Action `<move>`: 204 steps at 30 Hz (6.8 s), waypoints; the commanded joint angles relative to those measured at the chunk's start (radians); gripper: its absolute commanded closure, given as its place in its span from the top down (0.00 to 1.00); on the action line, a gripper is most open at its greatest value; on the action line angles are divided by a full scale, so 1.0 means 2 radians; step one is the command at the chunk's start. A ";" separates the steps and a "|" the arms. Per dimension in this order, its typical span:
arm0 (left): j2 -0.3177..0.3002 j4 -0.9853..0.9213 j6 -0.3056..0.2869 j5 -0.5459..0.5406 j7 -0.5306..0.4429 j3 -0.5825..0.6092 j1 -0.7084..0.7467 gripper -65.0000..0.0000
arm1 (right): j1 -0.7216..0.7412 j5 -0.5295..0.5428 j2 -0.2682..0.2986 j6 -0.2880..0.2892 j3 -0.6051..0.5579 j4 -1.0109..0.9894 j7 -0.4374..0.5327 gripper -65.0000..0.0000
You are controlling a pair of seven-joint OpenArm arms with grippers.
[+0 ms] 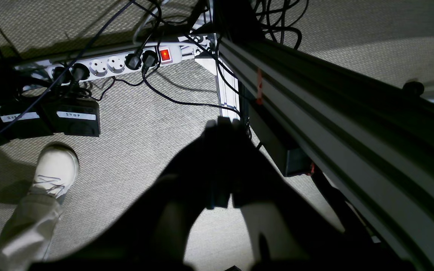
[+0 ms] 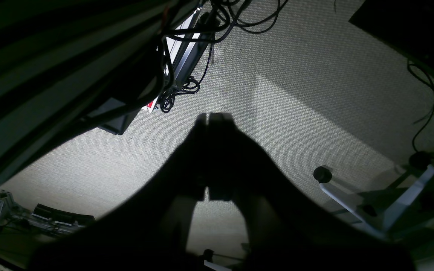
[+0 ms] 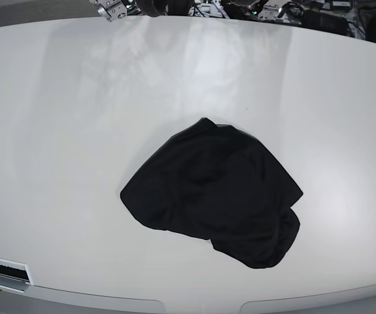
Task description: Layout the t-shirt on the table in an organized manner, then fold the t-shirt properly
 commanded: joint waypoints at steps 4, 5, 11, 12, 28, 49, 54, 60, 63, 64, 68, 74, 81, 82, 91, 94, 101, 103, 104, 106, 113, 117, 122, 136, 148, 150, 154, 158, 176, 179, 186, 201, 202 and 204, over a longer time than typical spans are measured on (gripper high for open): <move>0.002 0.004 -0.005 -0.004 0.002 0.000 0.000 0.00 | 0.013 -0.002 0.000 0.003 0.001 0.008 0.001 0.00; 0.002 0.004 -0.005 -0.004 0.002 0.000 0.000 0.00 | 0.013 -0.002 0.000 0.003 0.001 0.008 0.001 0.00; 0.002 0.004 -0.005 -0.004 0.002 0.000 0.000 0.00 | 0.013 -0.002 0.000 0.003 0.001 0.008 0.001 0.00; 0.002 0.004 -0.005 -0.004 0.002 0.000 0.000 0.00 | 0.013 -0.002 0.000 0.003 0.001 0.008 0.001 0.00; 0.000 0.015 -0.005 -0.004 0.002 0.000 0.000 0.00 | 0.013 -0.002 0.000 0.003 0.001 0.023 0.001 0.00; -0.006 0.083 -0.019 0.043 0.143 0.000 0.040 0.00 | -0.017 -0.030 0.007 -0.004 0.000 0.051 -0.113 0.00; -0.028 0.168 -0.020 0.033 0.144 0.000 0.117 0.00 | -0.090 -0.028 0.032 0.046 0.000 0.109 -0.090 0.00; -0.063 0.288 -0.020 0.003 0.161 0.000 0.206 0.00 | -0.179 -0.015 0.056 0.066 0.001 0.209 -0.095 0.00; -0.084 0.365 -0.024 -0.010 0.161 0.000 0.250 0.00 | -0.225 0.033 0.080 0.049 0.001 0.292 -0.095 0.00; -0.090 0.395 -0.023 -0.009 0.161 0.000 0.266 0.00 | -0.242 0.043 0.089 0.047 0.001 0.325 -0.095 0.00; -0.114 0.521 -0.023 -0.008 0.173 -0.013 0.334 0.00 | -0.320 0.042 0.122 0.030 0.002 0.466 -0.116 0.00; -0.139 0.724 -0.024 -0.010 0.227 -0.072 0.441 0.00 | -0.435 0.024 0.180 -0.023 0.002 0.670 -0.187 0.00; -0.159 0.928 -0.024 -0.012 0.226 -0.177 0.530 0.00 | -0.535 -0.088 0.243 -0.078 0.002 0.877 -0.208 0.00; -0.159 0.952 -0.026 -0.012 0.225 -0.190 0.533 0.00 | -0.542 -0.106 0.245 -0.077 0.002 0.900 -0.208 0.00; -0.159 0.996 -0.033 -0.014 0.172 -0.229 0.445 0.00 | -0.463 -0.181 0.244 -0.094 0.002 0.942 -0.163 0.00; -0.159 0.996 -0.033 -0.040 0.166 -0.229 0.386 0.00 | -0.398 -0.181 0.244 -0.086 0.002 0.942 -0.129 0.00; -0.156 0.980 -0.033 -0.047 0.147 -0.229 0.300 0.00 | -0.262 -0.062 0.225 -0.037 0.002 0.942 -0.060 0.00; -0.157 0.949 -0.033 -0.046 0.138 -0.229 0.287 0.00 | -0.245 -0.048 0.210 -0.014 0.002 0.942 -0.044 0.00; -0.157 0.931 -0.034 -0.041 0.135 -0.229 0.279 0.00 | -0.237 -0.039 0.203 -0.002 0.002 0.942 -0.039 0.00; -0.157 0.891 -0.041 -0.029 0.133 -0.229 0.265 0.00 | -0.220 -0.017 0.187 0.015 0.002 0.931 -0.034 0.00; -0.158 0.758 -0.088 -0.051 0.132 -0.229 0.222 0.00 | -0.155 0.041 0.146 0.019 0.002 0.831 -0.028 0.00; -0.158 0.719 -0.113 -0.079 0.132 -0.229 0.206 0.00 | -0.105 0.073 0.125 0.064 0.002 0.749 -0.021 0.00; -0.164 0.716 -0.142 -0.100 0.132 -0.229 0.187 0.00 | -0.046 0.094 0.098 0.079 0.002 0.644 -0.016 0.00; -0.212 0.703 -0.147 -0.094 0.132 -0.229 0.122 0.00 | 0.051 0.098 0.063 0.013 0.002 0.522 -0.054 0.53; -0.215 0.648 -0.148 -0.096 0.132 -0.229 0.081 0.00 | 0.146 0.144 0.001 0.031 0.002 0.365 -0.044 0.57; -0.215 0.640 -0.147 -0.096 0.132 -0.229 0.080 0.00 | 0.163 0.132 -0.007 0.041 0.002 0.352 -0.046 0.33; -0.215 0.635 -0.148 -0.096 0.133 -0.229 0.080 0.00 | 0.190 0.108 -0.008 0.101 0.002 0.369 -0.071 0.00; -0.215 0.635 -0.154 -0.096 0.134 -0.229 0.082 0.00 | 0.195 0.106 -0.006 0.105 0.002 0.456 -0.106 0.00; -0.215 0.635 -0.181 -0.098 0.164 -0.229 0.088 0.00 | 0.139 0.139 -0.011 0.167 -0.027 0.465 -0.092 0.64; -0.215 0.635 -0.181 -0.098 0.161 -0.229 0.087 0.00 | 0.147 0.078 -0.021 0.129 -0.042 0.395 -0.052 0.64; -0.213 0.635 -0.181 -0.099 0.157 -0.229 0.087 0.00 | 0.183 0.039 -0.045 0.140 -0.057 0.324 -0.040 0.17; -0.213 0.635 -0.181 -0.100 0.154 -0.229 0.087 0.00 | 0.187 0.092 -0.004 0.126 -0.047 0.636 -0.102 0.00; -0.213 0.635 -0.181 -0.100 0.154 -0.229 0.087 0.00 | 0.187 0.092 -0.002 0.126 -0.041 0.652 -0.113 0.00; -0.213 0.635 -0.181 -0.099 0.154 -0.229 0.087 0.00 | 0.187 0.092 0.004 0.126 -0.026 0.679 -0.127 0.00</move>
